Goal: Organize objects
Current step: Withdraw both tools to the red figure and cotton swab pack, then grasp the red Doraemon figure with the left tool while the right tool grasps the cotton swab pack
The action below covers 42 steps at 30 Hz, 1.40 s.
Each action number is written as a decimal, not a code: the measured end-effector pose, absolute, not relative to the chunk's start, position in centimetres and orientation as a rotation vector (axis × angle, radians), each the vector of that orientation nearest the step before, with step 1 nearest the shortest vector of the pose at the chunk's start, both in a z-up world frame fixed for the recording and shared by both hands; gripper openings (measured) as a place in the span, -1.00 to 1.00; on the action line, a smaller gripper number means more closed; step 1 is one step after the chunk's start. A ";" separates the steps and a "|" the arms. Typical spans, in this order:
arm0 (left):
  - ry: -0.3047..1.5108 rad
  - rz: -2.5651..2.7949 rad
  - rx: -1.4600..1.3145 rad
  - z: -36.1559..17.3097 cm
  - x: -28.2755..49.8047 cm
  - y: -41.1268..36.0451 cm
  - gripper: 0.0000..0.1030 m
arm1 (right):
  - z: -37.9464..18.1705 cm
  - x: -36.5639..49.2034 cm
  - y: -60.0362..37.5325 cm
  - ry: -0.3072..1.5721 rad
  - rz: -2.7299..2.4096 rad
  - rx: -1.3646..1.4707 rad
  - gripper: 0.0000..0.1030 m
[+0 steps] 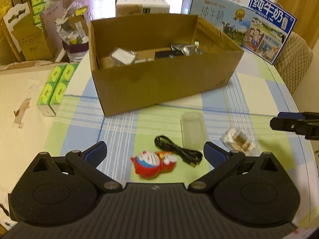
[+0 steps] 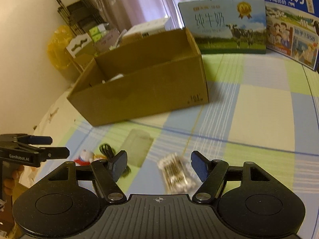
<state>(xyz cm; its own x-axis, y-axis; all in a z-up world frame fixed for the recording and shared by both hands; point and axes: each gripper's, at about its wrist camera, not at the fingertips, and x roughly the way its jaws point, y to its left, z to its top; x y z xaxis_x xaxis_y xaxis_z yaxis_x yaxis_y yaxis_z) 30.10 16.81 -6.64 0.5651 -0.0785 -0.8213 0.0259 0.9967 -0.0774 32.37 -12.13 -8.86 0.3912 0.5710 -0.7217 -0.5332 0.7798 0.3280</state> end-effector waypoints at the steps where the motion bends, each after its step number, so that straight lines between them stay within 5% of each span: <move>1: 0.975 -0.065 -0.058 -6.8 29.9 16.7 0.98 | -9.0 32.3 -12.2 0.942 0.700 0.042 0.32; 38: 1.084 -0.026 -0.050 -13.0 30.1 16.2 0.92 | -17.1 33.0 -7.1 0.953 0.679 -0.336 0.31; 40: 1.085 -0.025 -0.050 -13.2 30.3 16.2 0.92 | -17.3 32.9 -6.7 0.940 0.688 -0.352 0.24; 42: 1.086 -0.024 -0.047 -13.3 30.3 16.1 0.92 | -17.5 32.8 -6.4 0.942 0.696 -0.371 -0.06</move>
<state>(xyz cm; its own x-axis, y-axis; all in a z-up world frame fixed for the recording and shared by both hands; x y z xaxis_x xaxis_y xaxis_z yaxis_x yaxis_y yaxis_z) 30.35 16.07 -13.35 0.4660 -0.0427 -0.8837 -0.0035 0.9987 -0.0502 32.84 -6.39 -17.55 0.3958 0.3797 -0.8362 -0.6878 0.7259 0.0040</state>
